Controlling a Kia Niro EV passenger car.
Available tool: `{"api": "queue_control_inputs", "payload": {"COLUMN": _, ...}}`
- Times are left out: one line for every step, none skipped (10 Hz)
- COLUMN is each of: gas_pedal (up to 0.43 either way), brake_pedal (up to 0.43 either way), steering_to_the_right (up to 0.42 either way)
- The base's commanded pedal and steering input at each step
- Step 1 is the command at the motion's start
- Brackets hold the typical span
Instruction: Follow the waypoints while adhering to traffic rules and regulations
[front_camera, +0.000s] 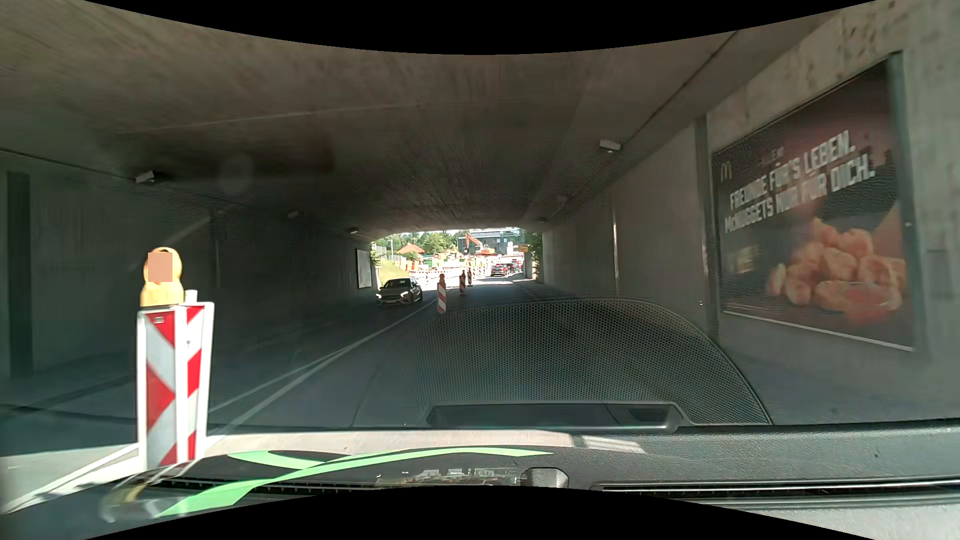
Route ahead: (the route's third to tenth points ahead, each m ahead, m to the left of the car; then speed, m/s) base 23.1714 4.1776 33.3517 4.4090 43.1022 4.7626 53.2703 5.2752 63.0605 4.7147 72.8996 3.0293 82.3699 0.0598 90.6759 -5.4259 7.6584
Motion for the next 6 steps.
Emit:
{"api": "queue_control_inputs", "payload": {"gas_pedal": 0.079, "brake_pedal": 0.000, "steering_to_the_right": -0.012}}
{"api": "queue_control_inputs", "payload": {"gas_pedal": 0.079, "brake_pedal": 0.000, "steering_to_the_right": -0.010}}
{"api": "queue_control_inputs", "payload": {"gas_pedal": 0.079, "brake_pedal": 0.000, "steering_to_the_right": -0.009}}
{"api": "queue_control_inputs", "payload": {"gas_pedal": 0.079, "brake_pedal": 0.000, "steering_to_the_right": -0.008}}
{"api": "queue_control_inputs", "payload": {"gas_pedal": 0.079, "brake_pedal": 0.000, "steering_to_the_right": -0.010}}
{"api": "queue_control_inputs", "payload": {"gas_pedal": 0.079, "brake_pedal": 0.000, "steering_to_the_right": -0.012}}
